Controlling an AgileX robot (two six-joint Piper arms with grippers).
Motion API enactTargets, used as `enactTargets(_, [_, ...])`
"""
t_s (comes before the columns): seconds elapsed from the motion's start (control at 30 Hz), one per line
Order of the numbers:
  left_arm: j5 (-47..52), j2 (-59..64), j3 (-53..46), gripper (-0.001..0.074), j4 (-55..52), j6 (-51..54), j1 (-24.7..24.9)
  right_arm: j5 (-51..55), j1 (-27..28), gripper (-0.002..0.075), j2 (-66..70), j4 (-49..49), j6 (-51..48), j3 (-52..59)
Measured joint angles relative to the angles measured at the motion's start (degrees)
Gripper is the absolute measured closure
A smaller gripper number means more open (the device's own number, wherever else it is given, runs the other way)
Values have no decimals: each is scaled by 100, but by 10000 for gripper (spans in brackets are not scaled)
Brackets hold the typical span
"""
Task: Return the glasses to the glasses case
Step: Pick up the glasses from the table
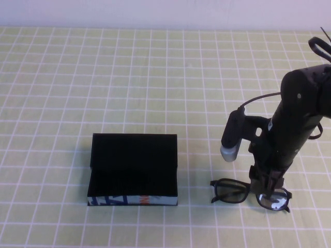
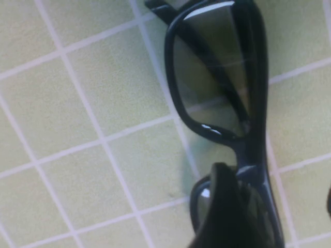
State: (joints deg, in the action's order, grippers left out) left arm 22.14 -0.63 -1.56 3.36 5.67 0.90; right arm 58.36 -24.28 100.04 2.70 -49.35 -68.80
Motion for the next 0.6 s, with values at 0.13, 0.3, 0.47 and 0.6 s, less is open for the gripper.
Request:
enactTargets(0.13, [0,0,0,739,0,0,0,73,-18,338,196,-25,-205,-165])
enactTargets(0.3, [0,0,0,739,0,0,0,121,-32,331,441,-53,-278,-298])
enactTargets(0.47, [0,0,0,739,0,0,0,130,-32,330,621,-88,-289,-404])
enactTargets(0.6, [0,0,0,739,0,0,0,179,-32,330,722,-128,-289,-436])
